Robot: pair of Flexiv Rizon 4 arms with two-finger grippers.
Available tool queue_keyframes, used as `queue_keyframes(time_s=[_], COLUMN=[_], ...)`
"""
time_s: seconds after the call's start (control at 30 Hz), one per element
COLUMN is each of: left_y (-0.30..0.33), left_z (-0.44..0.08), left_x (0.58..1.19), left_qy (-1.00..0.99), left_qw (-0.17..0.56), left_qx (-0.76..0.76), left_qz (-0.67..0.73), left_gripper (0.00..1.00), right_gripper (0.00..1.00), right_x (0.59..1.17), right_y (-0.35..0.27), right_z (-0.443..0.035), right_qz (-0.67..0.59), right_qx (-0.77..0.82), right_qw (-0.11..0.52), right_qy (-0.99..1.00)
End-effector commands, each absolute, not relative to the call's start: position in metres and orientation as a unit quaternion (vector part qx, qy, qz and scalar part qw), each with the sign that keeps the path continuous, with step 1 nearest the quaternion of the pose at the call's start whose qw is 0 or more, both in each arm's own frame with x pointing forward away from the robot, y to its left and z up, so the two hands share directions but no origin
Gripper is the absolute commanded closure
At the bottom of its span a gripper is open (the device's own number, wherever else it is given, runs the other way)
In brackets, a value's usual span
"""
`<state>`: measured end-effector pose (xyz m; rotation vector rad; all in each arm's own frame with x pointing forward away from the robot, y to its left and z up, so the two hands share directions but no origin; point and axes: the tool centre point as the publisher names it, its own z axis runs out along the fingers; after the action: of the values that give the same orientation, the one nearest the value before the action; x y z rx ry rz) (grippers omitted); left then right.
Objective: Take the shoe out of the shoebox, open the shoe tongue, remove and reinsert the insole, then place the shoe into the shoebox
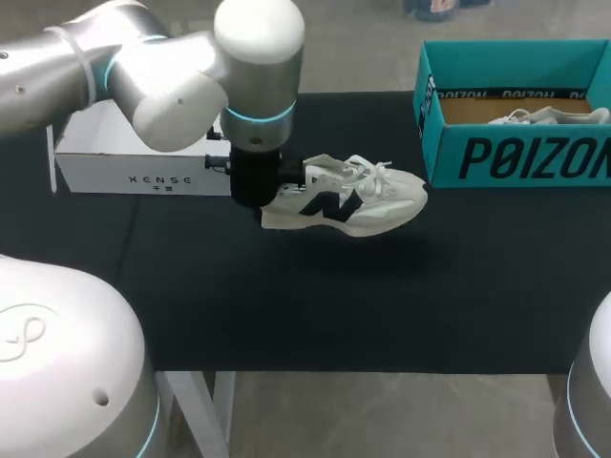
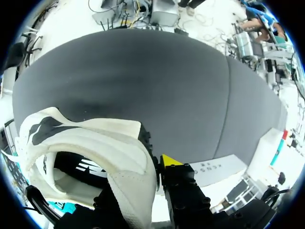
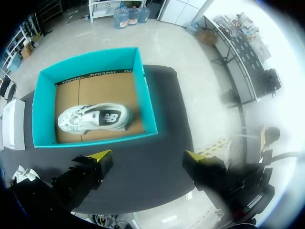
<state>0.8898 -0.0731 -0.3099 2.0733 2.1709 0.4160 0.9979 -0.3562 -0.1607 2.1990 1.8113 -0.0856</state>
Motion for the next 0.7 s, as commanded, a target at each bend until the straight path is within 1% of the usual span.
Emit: queue_keyframes(time_s=[0.03,0.7], left_y=[-0.078,-0.096], left_z=[-0.325,-0.388], left_x=[0.891,0.876], left_qy=[0.722,0.742], left_qw=[0.055,0.006], left_qx=[0.677,0.661], left_qz=[0.135,0.110], left_gripper=[1.00,1.00], right_gripper=[0.00,0.00], right_x=[0.998,0.998], right_y=[-0.356,-0.356], right_z=[-0.161,-0.161], right_qz=[-0.029,-0.029], right_qx=[0.764,0.764], right_qw=[0.145,0.145], right_qy=[0.628,0.628])
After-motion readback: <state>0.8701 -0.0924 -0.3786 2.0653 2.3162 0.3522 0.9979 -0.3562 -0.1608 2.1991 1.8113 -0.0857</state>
